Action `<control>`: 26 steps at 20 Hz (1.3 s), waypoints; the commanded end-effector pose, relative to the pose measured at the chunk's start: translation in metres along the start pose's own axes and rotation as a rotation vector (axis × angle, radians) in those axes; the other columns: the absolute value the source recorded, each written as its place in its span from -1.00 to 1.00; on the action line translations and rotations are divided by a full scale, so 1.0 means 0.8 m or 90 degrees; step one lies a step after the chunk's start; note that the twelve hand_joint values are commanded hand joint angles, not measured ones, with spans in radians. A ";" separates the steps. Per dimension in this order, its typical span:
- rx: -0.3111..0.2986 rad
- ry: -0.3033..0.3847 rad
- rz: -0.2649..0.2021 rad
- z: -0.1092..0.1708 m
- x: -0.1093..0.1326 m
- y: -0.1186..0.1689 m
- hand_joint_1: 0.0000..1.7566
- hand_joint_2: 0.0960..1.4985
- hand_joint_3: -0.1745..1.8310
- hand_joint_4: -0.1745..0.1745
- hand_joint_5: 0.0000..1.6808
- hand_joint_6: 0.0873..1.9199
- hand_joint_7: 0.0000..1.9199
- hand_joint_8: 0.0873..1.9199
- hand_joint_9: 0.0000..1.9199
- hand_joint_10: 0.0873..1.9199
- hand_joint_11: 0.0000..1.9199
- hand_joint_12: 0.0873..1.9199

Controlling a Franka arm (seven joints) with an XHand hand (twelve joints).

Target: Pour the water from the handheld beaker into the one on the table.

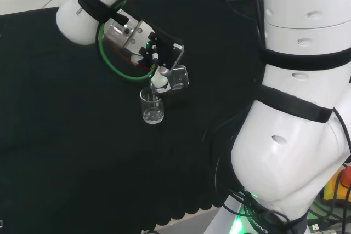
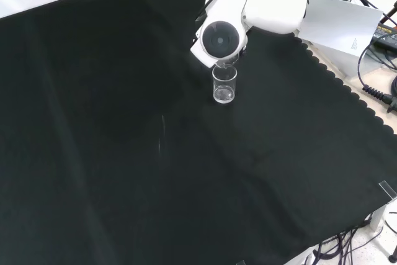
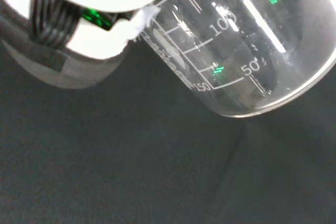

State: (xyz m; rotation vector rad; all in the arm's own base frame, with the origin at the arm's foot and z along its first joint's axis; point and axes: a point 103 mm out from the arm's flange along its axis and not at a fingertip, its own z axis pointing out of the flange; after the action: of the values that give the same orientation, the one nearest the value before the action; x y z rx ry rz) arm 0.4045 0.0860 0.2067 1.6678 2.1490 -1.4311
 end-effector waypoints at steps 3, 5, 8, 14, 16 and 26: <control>-0.076 0.107 -0.028 0.013 -0.019 0.000 0.50 -0.29 -0.06 -1.00 0.51 -0.33 0.38 -0.35 0.74 -0.64 0.43 -0.35; -0.099 0.137 -0.034 0.017 -0.024 -0.001 0.50 -0.29 -0.06 -1.00 0.50 -0.33 0.37 -0.35 0.74 -0.64 0.43 -0.35; -0.135 0.179 -0.038 0.026 -0.035 0.001 0.50 -0.29 -0.06 -1.00 0.50 -0.32 0.37 -0.35 0.74 -0.64 0.43 -0.35; -0.199 0.282 -0.057 0.047 -0.067 0.011 0.50 -0.29 -0.07 -1.00 0.50 -0.32 0.37 -0.35 0.73 -0.63 0.42 -0.36; -0.219 0.309 -0.063 0.053 -0.078 0.016 0.50 -0.29 -0.07 -1.00 0.50 -0.32 0.37 -0.34 0.72 -0.63 0.42 -0.36; -0.305 0.406 -0.127 0.072 -0.111 0.040 0.49 -0.26 -0.09 -1.00 0.49 -0.31 0.36 -0.33 0.71 -0.63 0.41 -0.36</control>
State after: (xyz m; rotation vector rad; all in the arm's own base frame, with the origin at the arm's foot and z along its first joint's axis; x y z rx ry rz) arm 0.4322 -0.0203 0.2392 1.9702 2.4194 -0.6973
